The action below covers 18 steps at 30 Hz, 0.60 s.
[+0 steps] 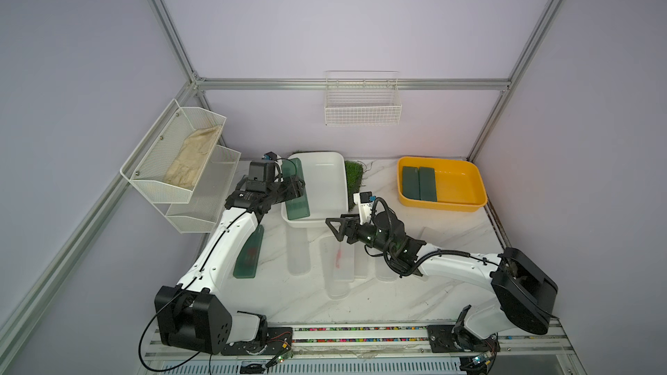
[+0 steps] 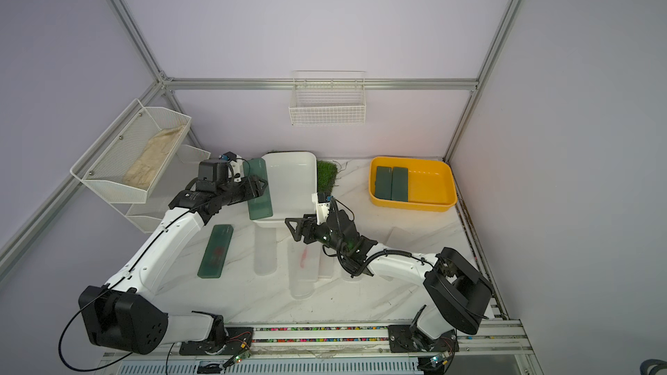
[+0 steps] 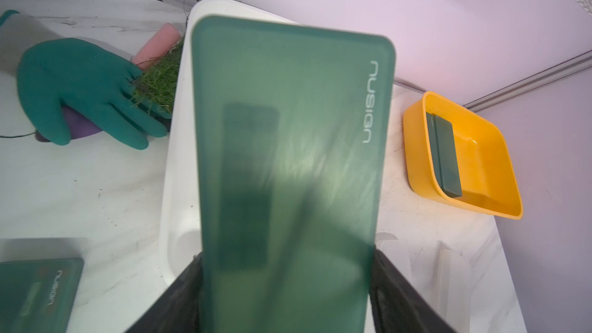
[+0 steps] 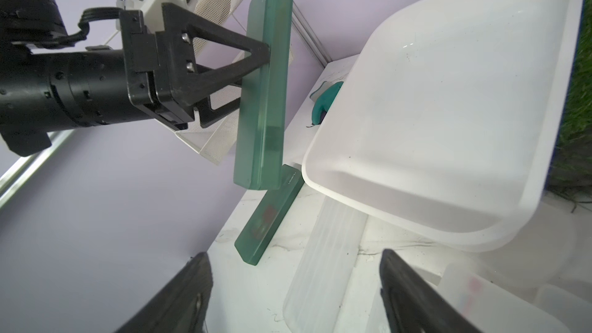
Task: Place the pencil cases by color into the storage box
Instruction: Pick up the pencil case from the center of the board.
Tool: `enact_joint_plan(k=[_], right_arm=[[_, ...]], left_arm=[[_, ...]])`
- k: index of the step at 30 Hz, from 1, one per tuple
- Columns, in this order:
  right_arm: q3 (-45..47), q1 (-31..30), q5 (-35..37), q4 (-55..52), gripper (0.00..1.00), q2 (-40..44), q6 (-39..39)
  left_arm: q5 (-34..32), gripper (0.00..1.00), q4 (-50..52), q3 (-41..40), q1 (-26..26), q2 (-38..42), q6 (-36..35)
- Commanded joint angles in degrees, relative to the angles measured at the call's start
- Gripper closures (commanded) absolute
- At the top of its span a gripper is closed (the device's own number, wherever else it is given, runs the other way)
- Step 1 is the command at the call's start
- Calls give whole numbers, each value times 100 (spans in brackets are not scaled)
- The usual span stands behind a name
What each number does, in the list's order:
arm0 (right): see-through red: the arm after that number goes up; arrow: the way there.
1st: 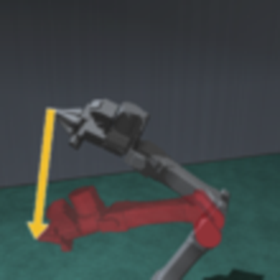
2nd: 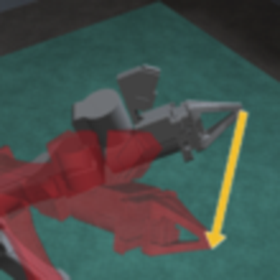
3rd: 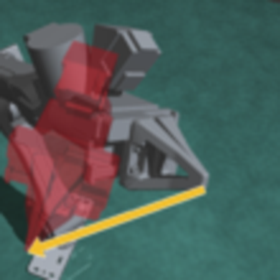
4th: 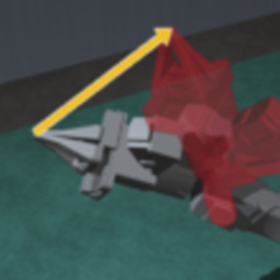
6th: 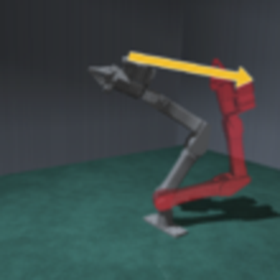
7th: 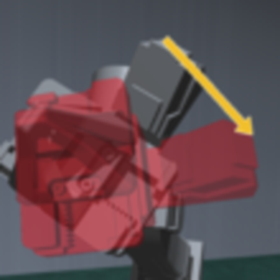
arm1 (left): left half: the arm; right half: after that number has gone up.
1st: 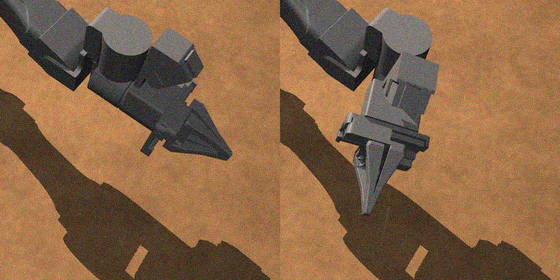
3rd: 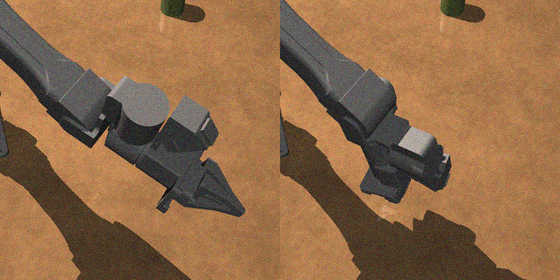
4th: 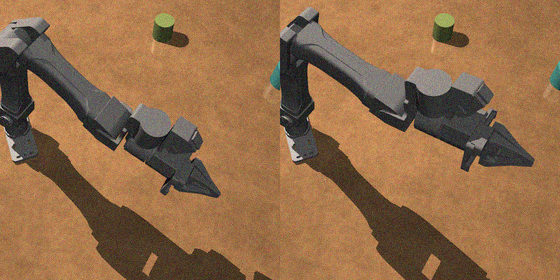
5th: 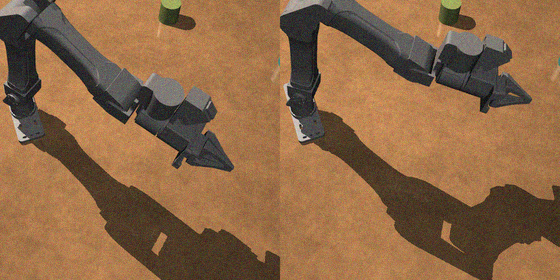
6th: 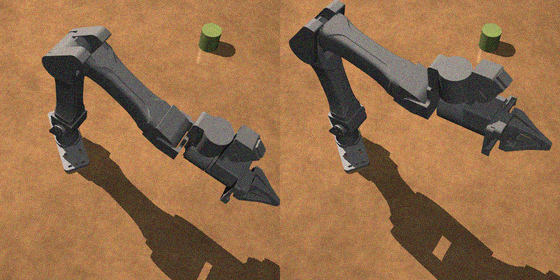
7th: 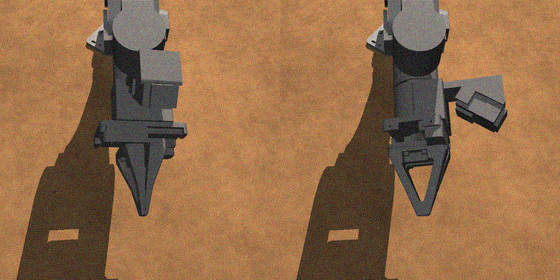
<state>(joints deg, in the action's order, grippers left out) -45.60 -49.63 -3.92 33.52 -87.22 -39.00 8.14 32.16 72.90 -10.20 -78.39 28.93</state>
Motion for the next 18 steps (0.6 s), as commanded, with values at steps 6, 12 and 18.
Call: enact_joint_plan(k=[6,12,18], right_arm=[[314,-135,193,1783,17,-405,-515],[275,-232,216,2591,17,-1044,-794],[108,-252,223,3548,17,-1723,-829]], left_arm=[[-128,31,-938,471,-297,-185,730],[-129,31,-1166,456,-412,-207,978],[-111,31,-1311,378,-483,-185,1116]])
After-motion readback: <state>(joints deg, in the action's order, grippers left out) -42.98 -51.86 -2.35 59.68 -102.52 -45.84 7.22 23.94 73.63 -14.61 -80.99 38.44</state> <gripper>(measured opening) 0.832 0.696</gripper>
